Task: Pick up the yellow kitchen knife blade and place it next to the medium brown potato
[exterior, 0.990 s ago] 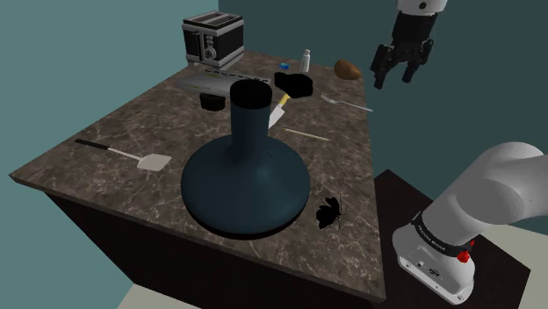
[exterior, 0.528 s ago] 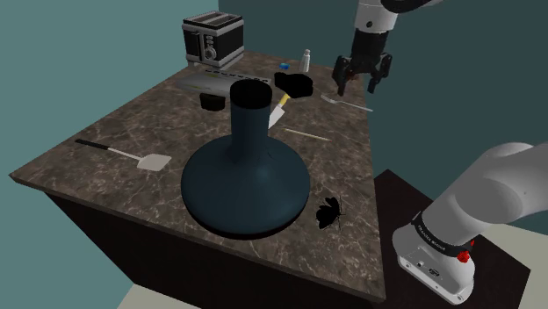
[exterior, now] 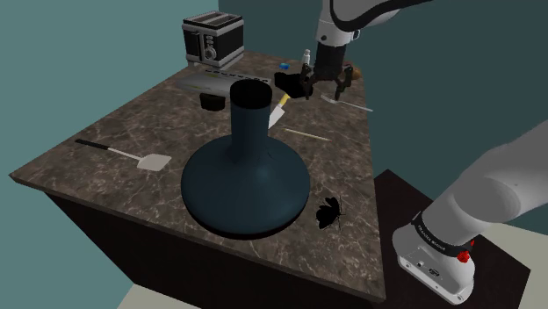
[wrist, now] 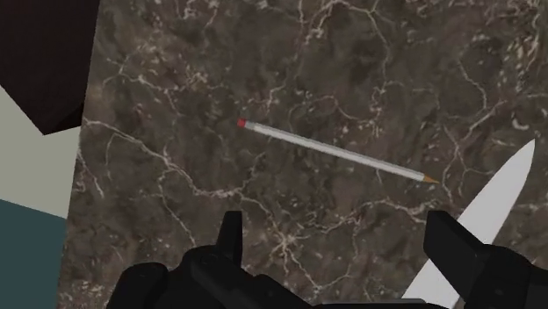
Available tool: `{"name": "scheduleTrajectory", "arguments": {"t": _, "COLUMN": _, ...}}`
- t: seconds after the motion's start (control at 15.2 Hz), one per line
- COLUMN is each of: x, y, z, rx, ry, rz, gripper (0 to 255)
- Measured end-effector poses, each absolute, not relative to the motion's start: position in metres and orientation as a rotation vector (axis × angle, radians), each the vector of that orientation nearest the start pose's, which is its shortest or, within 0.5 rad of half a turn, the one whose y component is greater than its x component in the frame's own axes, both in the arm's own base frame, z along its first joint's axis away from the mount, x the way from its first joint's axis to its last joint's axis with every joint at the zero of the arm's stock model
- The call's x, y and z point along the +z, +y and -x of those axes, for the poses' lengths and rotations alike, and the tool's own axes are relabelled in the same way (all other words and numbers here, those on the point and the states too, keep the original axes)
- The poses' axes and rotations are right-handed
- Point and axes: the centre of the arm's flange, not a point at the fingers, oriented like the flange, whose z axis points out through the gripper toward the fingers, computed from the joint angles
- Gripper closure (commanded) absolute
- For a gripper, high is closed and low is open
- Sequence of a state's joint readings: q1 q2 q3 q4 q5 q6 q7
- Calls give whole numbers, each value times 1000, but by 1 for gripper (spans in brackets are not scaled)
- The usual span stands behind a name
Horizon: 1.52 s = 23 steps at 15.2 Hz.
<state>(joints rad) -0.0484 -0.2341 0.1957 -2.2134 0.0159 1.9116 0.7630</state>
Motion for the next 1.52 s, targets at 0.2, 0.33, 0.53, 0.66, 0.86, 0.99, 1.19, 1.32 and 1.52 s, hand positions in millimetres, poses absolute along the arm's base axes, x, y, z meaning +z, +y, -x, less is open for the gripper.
{"name": "scheduleTrajectory", "arguments": {"t": 0.2, "x": 446, "y": 80, "z": -503, "rx": 78, "ry": 1091, "rz": 2996, "gripper": 0}}
{"name": "scheduleTrajectory", "arguments": {"t": 0.33, "x": 433, "y": 84, "z": -523, "rx": 75, "ry": 1158, "rz": 2963, "gripper": 0}}
{"name": "scheduleTrajectory", "arguments": {"t": 0.53, "x": 414, "y": 85, "z": -557, "rx": 70, "ry": 1258, "rz": 2911, "gripper": 0}}
{"name": "scheduleTrajectory", "arguments": {"t": 0.66, "x": 404, "y": 85, "z": -581, "rx": 68, "ry": 1322, "rz": 2875, "gripper": 0}}
{"name": "scheduleTrajectory", "arguments": {"t": 0.86, "x": 382, "y": 86, "z": -616, "rx": 63, "ry": 1417, "rz": 2817, "gripper": 0}}
{"name": "scheduleTrajectory", "arguments": {"t": 0.99, "x": 372, "y": 87, "z": -630, "rx": 61, "ry": 1462, "rz": 2789, "gripper": 0}}
{"name": "scheduleTrajectory", "arguments": {"t": 1.19, "x": 359, "y": 87, "z": -636, "rx": 58, "ry": 1475, "rz": 2780, "gripper": 0}}
{"name": "scheduleTrajectory", "arguments": {"t": 1.32, "x": 349, "y": 86, "z": -635, "rx": 57, "ry": 1476, "rz": 2779, "gripper": 0}}
{"name": "scheduleTrajectory", "arguments": {"t": 1.52, "x": 337, "y": 86, "z": -634, "rx": 57, "ry": 1477, "rz": 2778, "gripper": 0}}
